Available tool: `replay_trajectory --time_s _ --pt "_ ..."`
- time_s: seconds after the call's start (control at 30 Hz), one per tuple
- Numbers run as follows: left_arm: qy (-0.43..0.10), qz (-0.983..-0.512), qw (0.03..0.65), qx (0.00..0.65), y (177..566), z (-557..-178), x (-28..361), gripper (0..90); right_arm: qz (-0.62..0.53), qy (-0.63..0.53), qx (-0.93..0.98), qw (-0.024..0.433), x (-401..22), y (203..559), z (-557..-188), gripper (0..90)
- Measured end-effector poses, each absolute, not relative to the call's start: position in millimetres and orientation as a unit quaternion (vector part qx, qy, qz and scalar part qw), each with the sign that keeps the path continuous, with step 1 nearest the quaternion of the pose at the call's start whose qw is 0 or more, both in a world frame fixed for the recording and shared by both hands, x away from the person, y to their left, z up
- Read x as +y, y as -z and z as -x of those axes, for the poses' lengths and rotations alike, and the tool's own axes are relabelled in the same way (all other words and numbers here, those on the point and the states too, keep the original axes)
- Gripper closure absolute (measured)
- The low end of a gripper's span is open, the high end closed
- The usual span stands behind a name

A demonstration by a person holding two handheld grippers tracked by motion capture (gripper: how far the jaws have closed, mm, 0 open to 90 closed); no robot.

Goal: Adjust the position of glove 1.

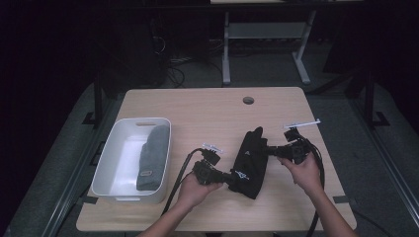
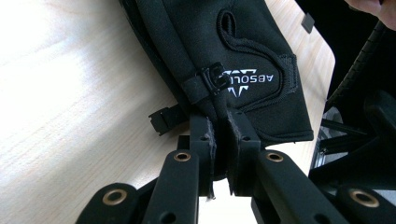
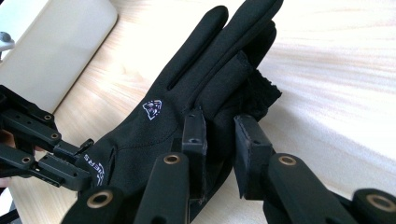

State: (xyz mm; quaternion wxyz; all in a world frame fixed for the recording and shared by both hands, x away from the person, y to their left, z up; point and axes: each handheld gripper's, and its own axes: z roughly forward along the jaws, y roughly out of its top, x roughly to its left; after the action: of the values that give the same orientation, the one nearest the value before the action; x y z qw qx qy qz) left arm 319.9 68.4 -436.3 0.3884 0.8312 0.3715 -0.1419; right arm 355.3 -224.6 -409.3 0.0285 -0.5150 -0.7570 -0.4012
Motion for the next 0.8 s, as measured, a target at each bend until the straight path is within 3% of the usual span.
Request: replay_trajectory --time_s 0.8 --pt "0.110 -0.833 0.403 0.363 398.2 -315.5 99.7 82.9 0.496 0.428 -0.754 0.041 -201.2 380.2 -363.8 76.0"
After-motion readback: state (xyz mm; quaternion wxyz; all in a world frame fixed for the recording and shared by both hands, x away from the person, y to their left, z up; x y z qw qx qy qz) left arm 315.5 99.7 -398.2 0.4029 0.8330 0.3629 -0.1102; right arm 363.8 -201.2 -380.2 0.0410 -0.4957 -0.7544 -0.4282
